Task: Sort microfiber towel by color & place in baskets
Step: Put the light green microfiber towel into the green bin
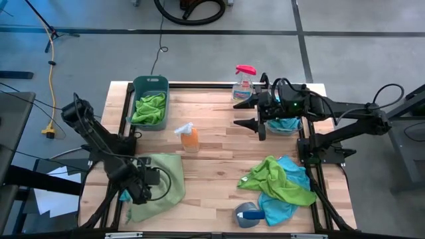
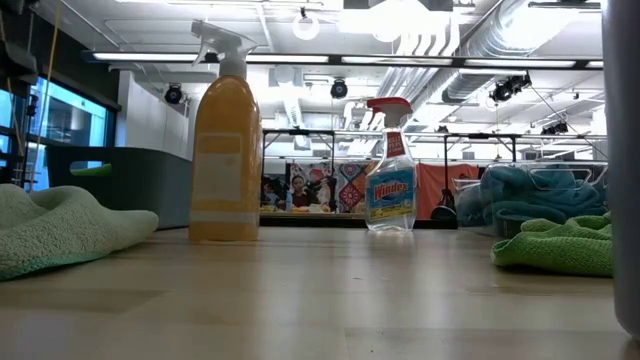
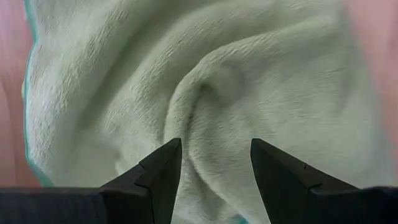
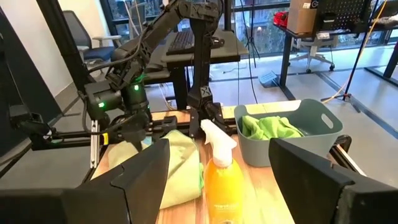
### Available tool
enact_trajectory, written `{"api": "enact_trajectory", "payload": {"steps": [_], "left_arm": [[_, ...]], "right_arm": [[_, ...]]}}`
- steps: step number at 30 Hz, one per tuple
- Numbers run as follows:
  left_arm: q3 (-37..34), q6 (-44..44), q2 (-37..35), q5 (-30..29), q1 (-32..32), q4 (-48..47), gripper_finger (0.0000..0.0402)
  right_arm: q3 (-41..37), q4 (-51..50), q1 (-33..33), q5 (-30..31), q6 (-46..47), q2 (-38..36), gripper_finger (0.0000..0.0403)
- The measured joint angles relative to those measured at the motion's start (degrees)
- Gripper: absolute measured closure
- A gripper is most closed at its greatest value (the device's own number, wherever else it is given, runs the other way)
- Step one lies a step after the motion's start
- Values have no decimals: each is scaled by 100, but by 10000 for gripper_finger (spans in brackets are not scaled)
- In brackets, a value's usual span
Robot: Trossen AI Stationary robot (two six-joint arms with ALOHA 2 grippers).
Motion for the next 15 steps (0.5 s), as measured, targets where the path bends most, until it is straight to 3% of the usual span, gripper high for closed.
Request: {"api": "enact_trajectory", "payload": {"steps": [10, 12, 15], "left_arm": [[-509, -100, 0, 298, 38, 328, 231], [-501, -97, -10, 357, 39, 398, 262], [-489, -60, -59, 402, 40, 708, 353]], "right_arm": [[0, -413, 0, 0, -2, 0, 132], [0, -411, 0, -1, -3, 0, 132], [0, -414, 0, 1, -112, 0, 132]]}}
